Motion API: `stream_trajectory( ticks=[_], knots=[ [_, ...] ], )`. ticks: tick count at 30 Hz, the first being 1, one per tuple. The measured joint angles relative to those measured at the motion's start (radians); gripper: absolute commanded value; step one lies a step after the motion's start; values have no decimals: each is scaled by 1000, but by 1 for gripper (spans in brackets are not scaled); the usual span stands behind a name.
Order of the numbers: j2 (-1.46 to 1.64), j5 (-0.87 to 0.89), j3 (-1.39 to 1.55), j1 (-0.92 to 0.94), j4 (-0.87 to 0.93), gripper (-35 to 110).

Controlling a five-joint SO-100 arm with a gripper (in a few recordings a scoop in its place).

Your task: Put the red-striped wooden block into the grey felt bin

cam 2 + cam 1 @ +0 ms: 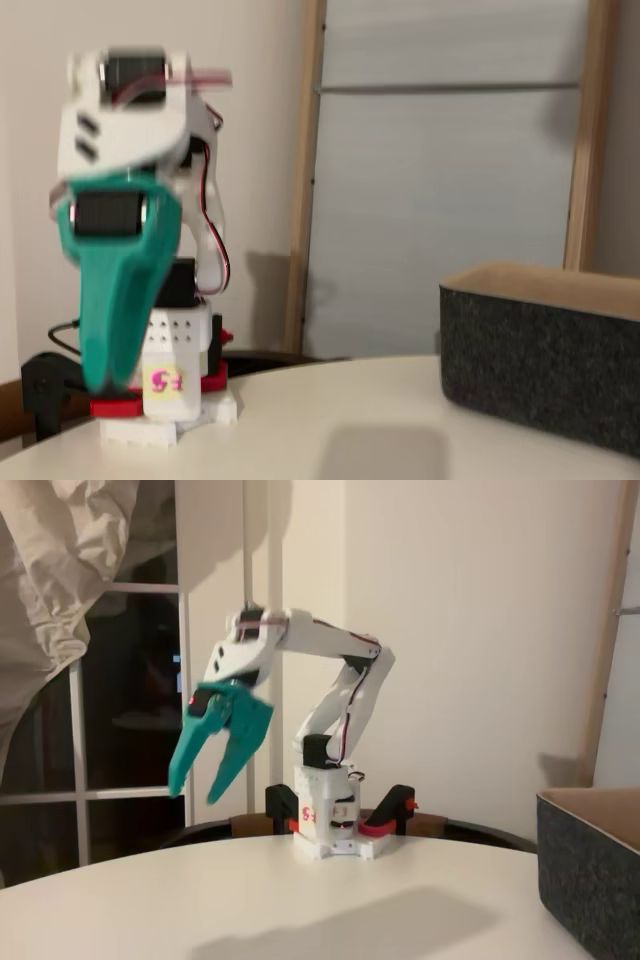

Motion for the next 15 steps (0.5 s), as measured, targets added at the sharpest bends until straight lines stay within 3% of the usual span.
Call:
stream_trajectory(
  ticks=[7,15],
  knots=[
    [163,0,288,0,-373,13],
    [382,-6,502,2,-451,14]
  ],
)
